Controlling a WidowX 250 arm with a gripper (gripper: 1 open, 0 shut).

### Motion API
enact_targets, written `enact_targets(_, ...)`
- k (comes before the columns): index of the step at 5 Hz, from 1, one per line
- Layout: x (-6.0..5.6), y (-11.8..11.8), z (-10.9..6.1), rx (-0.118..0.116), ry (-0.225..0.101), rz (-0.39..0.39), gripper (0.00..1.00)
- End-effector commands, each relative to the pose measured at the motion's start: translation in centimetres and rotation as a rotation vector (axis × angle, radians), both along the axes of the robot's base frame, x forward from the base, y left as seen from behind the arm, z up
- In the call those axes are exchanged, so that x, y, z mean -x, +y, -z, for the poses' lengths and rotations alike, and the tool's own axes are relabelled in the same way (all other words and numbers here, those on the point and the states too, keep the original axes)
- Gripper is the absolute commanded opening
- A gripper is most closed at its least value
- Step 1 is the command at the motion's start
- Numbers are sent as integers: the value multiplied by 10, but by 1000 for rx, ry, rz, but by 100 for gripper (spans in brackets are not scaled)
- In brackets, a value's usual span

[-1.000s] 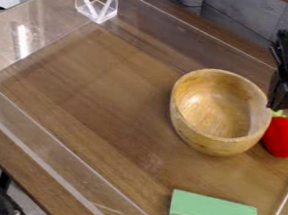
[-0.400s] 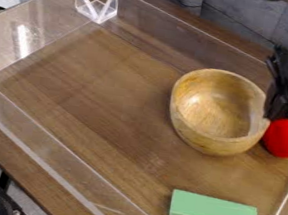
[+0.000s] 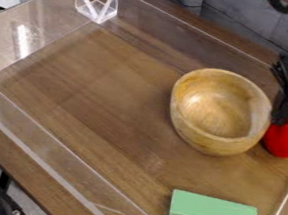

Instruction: Move the red fruit to the left

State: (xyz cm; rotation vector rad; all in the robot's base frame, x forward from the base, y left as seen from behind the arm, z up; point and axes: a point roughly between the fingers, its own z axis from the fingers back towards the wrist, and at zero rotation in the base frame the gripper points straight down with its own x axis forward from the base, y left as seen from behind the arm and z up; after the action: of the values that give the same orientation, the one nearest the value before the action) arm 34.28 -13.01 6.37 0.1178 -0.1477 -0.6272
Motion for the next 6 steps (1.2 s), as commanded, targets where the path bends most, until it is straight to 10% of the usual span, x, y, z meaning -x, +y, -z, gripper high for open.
enact_targets(1,-21,-4,-12,31,-52,0,100)
enact_targets(3,-34,-16,-3,49,-48,41,100)
enact_targets(6,-9,4,14,60,-43,37,100)
